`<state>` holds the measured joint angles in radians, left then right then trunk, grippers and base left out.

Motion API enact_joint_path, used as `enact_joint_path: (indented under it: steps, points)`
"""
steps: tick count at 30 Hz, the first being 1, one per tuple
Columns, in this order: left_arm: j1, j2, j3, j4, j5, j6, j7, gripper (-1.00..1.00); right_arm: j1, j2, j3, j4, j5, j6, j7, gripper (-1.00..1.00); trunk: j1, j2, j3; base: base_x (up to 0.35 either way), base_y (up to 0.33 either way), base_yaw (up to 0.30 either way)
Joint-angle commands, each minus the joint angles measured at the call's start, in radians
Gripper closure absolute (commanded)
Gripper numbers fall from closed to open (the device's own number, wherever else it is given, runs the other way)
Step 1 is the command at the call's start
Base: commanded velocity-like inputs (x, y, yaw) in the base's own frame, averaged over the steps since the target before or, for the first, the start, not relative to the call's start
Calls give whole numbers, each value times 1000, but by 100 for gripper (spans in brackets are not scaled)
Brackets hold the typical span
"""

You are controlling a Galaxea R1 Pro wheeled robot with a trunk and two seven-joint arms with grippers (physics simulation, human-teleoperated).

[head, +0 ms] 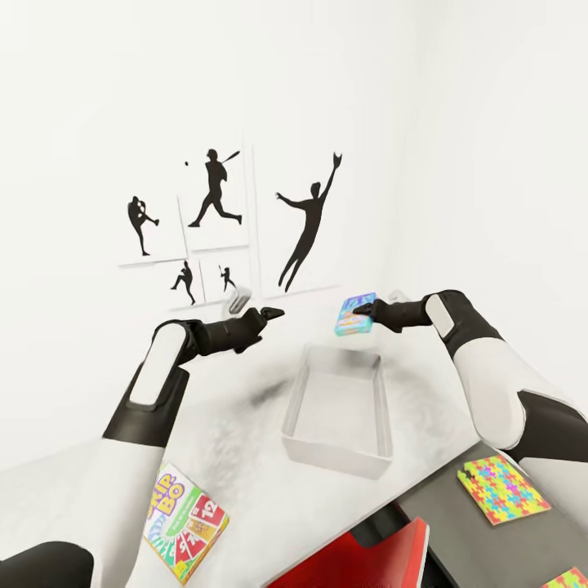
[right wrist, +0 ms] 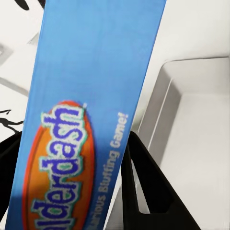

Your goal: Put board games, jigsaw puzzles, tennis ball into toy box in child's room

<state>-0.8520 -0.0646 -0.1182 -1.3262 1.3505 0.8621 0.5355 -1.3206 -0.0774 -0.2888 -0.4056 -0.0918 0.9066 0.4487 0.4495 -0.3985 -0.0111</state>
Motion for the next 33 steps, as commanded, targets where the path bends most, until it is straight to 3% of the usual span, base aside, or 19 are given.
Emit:
enact_joint_path:
  steps: [1,8,14,23,33]
  points:
    - [4,-2,-11,3,14,0,14,-100,-1,0,-4,0,-9,10,-3,100,0,-2,-3,0,0,0]
    - [38,-6,-43,8,21,-4,25,-100,0,1,-2,8,-6,17,-4,100,0,-2,-14,0,0,0]
    - [43,-7,-50,38,18,-7,31,-100,0,1,-1,30,-4,17,-12,100,0,-2,-24,0,0,0]
    - [-41,-7,-53,143,21,-9,80,-100,2,1,0,45,-2,17,-21,100,0,-2,-39,0,0,0]
    - [-93,-10,-54,368,26,-43,93,-100,6,0,26,50,-2,19,-24,100,0,-2,-55,0,0,0]
